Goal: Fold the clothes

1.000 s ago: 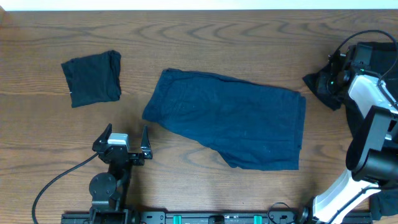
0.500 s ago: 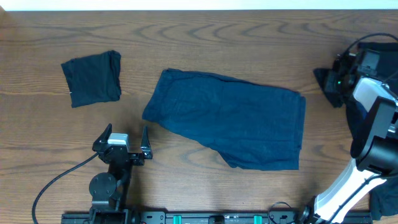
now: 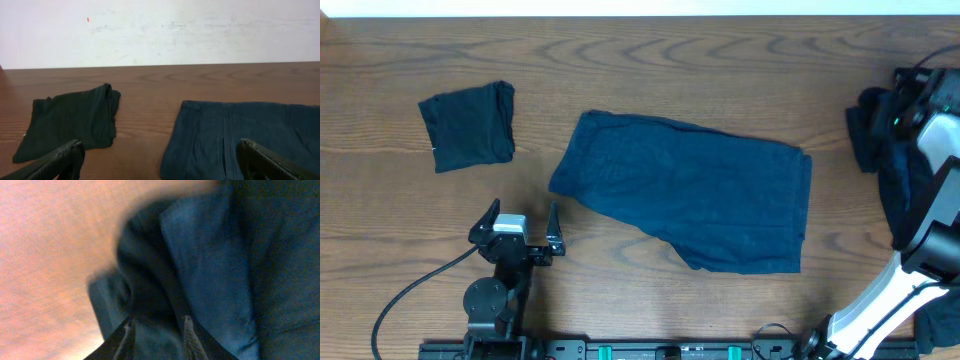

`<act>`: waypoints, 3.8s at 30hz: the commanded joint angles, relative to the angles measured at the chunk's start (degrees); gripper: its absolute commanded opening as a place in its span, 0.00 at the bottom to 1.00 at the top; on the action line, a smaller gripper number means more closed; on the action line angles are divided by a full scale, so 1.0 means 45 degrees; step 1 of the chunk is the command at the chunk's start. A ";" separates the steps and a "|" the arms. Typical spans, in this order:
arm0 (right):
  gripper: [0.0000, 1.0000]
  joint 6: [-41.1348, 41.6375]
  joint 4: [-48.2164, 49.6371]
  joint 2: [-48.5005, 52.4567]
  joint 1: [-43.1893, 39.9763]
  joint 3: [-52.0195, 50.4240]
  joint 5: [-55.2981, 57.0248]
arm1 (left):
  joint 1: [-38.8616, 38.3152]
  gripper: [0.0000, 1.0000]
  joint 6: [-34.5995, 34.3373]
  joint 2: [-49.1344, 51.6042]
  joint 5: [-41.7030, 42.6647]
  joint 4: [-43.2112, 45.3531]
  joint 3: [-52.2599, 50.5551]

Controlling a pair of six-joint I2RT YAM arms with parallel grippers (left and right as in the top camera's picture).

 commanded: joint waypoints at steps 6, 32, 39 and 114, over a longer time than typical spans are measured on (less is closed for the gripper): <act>0.35 0.1447 -0.2973 -0.2220 0.1311 0.2909 -0.1345 | -0.0058 0.98 0.0121 -0.0078 0.0199 -0.0432 -0.0199; 0.01 0.3186 -0.4284 -0.2807 0.6358 -0.3400 0.1268 | -0.0058 0.98 0.0121 -0.0078 0.0199 -0.0432 -0.0199; 0.01 0.3201 -0.0214 -0.2807 0.6373 -0.5877 0.2574 | -0.0058 0.98 0.0121 -0.0078 0.0199 -0.0432 -0.0199; 0.08 0.3973 -0.1579 -0.3458 0.6203 -0.6756 0.1044 | -0.0058 0.98 0.0121 -0.0078 0.0199 -0.0432 -0.0199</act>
